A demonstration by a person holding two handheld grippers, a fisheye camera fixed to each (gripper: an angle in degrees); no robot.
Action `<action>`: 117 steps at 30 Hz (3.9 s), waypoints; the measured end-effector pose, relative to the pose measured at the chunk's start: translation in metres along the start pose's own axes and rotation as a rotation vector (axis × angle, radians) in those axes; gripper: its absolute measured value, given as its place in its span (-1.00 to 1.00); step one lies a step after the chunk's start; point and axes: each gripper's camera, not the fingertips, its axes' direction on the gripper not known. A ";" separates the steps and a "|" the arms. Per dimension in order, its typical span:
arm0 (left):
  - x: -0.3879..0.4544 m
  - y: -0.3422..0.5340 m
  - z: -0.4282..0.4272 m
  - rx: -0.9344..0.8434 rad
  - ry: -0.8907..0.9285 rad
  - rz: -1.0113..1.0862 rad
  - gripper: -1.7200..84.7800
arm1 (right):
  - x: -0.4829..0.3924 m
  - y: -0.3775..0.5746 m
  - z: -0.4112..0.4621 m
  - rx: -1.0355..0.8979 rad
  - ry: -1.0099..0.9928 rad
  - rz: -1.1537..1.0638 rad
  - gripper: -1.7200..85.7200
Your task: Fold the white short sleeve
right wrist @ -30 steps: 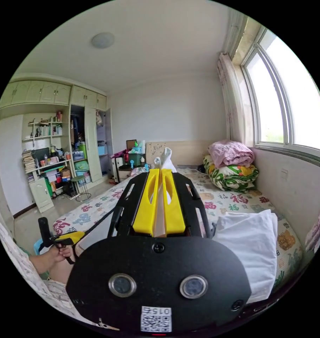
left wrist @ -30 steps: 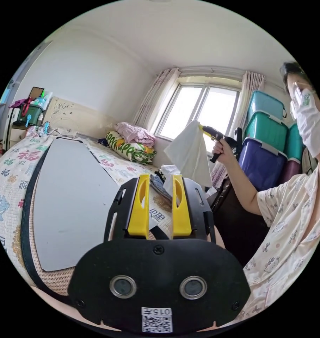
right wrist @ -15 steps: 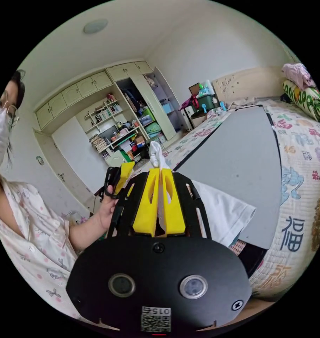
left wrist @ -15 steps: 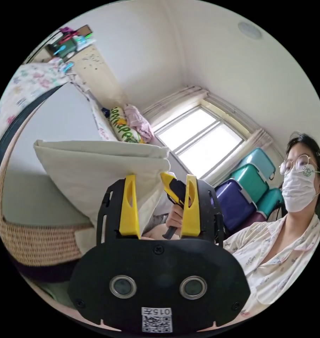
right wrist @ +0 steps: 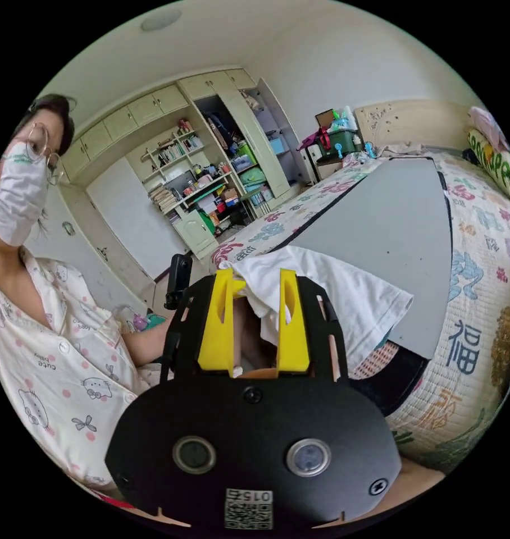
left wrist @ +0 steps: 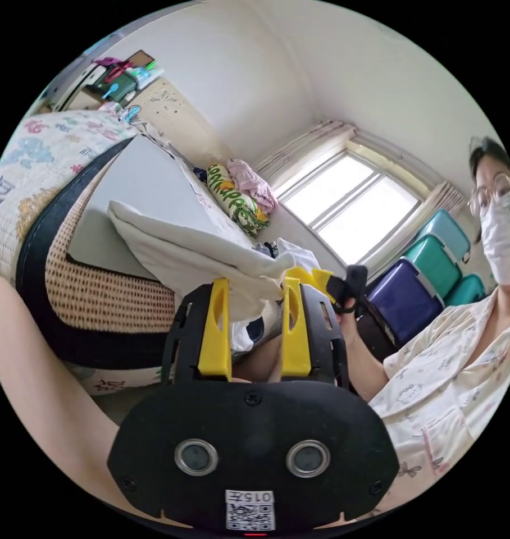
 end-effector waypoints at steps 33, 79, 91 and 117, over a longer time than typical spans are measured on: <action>0.048 0.135 -0.183 0.196 -0.230 -0.169 -0.95 | 0.084 -0.156 -0.126 0.114 0.351 0.165 -0.95; -0.050 -0.075 -0.149 -0.305 -0.422 0.318 -0.68 | 0.384 -0.551 -0.233 -0.179 0.430 0.172 -0.74; -0.145 0.020 -0.210 -0.151 -0.711 -0.117 -0.62 | 0.452 -0.546 -0.289 -0.292 0.335 0.451 -0.72; -0.181 0.115 -0.262 -0.152 -0.767 -0.144 -0.84 | 0.546 -0.678 -0.473 -0.088 0.301 0.541 -0.89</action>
